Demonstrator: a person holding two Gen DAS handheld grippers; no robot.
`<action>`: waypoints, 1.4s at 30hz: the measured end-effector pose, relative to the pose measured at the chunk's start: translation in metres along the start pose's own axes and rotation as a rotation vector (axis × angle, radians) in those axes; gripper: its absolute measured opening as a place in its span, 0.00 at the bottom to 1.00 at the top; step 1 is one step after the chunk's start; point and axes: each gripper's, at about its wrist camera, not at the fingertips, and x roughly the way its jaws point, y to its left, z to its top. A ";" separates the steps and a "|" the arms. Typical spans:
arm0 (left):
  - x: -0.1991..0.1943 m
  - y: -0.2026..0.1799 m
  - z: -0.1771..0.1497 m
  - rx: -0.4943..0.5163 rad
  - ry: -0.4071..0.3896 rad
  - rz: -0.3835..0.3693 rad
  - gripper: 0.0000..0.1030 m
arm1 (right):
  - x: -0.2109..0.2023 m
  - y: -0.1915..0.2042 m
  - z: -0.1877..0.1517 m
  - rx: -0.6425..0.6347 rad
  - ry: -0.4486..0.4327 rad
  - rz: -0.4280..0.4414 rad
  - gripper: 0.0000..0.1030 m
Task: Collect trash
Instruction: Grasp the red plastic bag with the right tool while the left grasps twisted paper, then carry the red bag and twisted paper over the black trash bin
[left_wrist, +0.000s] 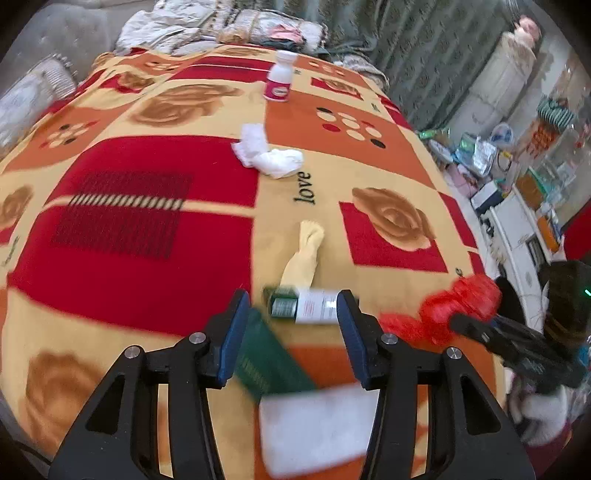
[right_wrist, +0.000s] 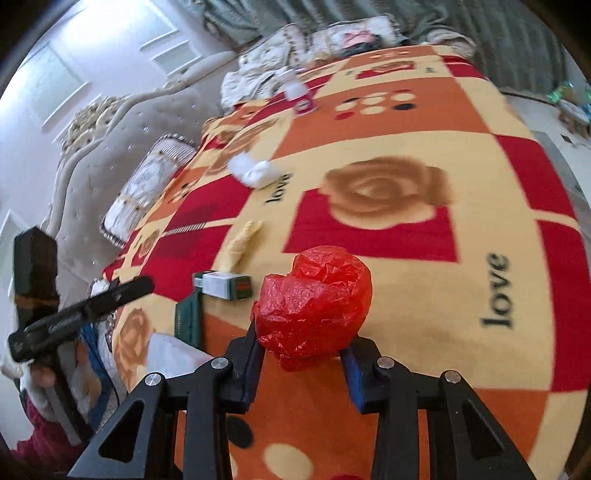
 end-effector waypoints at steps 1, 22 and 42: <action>0.011 -0.004 0.007 0.016 0.015 0.006 0.46 | -0.003 -0.004 -0.001 0.009 -0.003 0.000 0.36; 0.047 -0.035 0.028 0.113 0.067 0.004 0.14 | -0.012 -0.020 -0.004 0.020 -0.009 -0.004 0.36; 0.025 -0.151 0.010 0.271 0.034 -0.100 0.14 | -0.085 -0.062 -0.021 0.059 -0.091 -0.104 0.36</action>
